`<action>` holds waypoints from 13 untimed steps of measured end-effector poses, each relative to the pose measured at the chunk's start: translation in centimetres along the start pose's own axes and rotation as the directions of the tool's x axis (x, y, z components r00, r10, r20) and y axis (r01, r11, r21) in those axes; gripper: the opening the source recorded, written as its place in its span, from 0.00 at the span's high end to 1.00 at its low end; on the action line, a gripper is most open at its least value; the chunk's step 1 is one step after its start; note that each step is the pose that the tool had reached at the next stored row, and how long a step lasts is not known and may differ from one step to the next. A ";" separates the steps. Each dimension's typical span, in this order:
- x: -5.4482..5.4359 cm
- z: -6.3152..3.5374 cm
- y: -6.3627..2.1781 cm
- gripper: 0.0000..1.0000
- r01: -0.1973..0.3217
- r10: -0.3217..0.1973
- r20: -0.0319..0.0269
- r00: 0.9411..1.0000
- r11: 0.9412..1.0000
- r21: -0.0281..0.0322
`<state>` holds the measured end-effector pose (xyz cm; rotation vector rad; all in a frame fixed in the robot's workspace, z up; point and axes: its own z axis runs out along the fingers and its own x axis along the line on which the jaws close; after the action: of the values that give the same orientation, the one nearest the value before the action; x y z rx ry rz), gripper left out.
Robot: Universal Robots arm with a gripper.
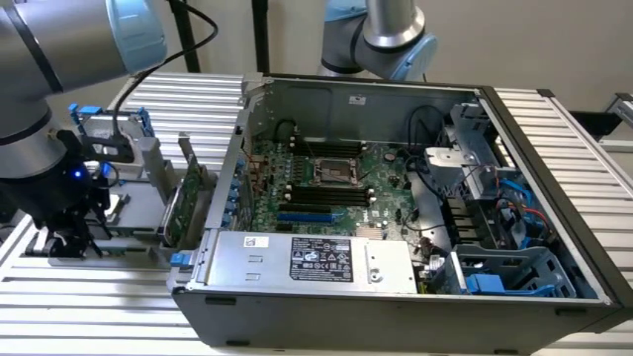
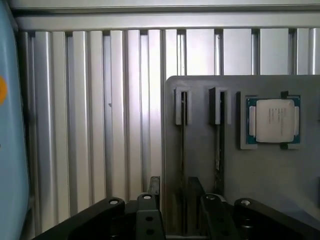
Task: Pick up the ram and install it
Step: 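Pick up the ram and move it above insertion slot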
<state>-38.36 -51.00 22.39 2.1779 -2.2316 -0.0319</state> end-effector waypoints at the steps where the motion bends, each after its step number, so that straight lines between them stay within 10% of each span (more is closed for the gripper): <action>1: 0.0 0.16 -0.01 0.00 0.001 -0.001 0.000 1.000 1.000 0.000; 13: -0.5 1.34 0.01 0.00 0.019 -0.019 0.019 1.000 1.000 0.000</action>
<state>-38.41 -50.46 21.05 2.2076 -2.2212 -0.0539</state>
